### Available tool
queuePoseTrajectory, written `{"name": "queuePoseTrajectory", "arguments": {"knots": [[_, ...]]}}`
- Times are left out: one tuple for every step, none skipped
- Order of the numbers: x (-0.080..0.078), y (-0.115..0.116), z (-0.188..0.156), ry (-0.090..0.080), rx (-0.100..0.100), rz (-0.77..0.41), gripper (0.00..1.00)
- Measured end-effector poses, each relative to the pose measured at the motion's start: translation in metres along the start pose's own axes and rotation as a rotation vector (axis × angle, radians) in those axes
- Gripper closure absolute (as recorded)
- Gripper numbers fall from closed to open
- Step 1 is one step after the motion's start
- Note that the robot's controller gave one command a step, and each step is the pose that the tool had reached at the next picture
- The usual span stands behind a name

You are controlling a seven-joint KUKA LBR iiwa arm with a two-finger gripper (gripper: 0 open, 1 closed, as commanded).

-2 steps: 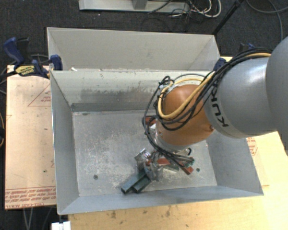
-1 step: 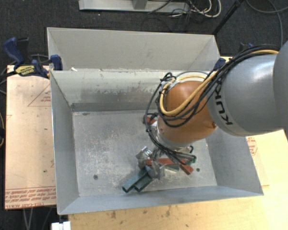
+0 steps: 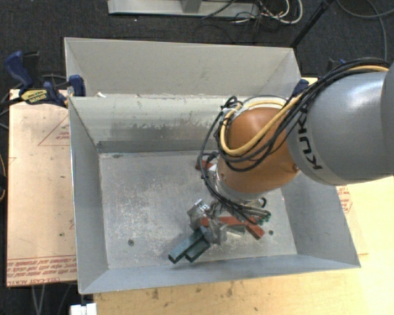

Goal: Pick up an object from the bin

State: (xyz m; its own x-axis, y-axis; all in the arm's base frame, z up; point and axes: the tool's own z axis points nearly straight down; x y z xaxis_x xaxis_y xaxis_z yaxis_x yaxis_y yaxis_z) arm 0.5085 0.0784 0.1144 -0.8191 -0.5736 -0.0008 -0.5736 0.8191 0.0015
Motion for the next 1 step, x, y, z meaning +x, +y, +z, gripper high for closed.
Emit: {"name": "queuePoseTrajectory", "arguments": {"knots": [[0.0011, 0.0009, -0.0196, 0.004, -0.003, 0.001, 1.0]]}}
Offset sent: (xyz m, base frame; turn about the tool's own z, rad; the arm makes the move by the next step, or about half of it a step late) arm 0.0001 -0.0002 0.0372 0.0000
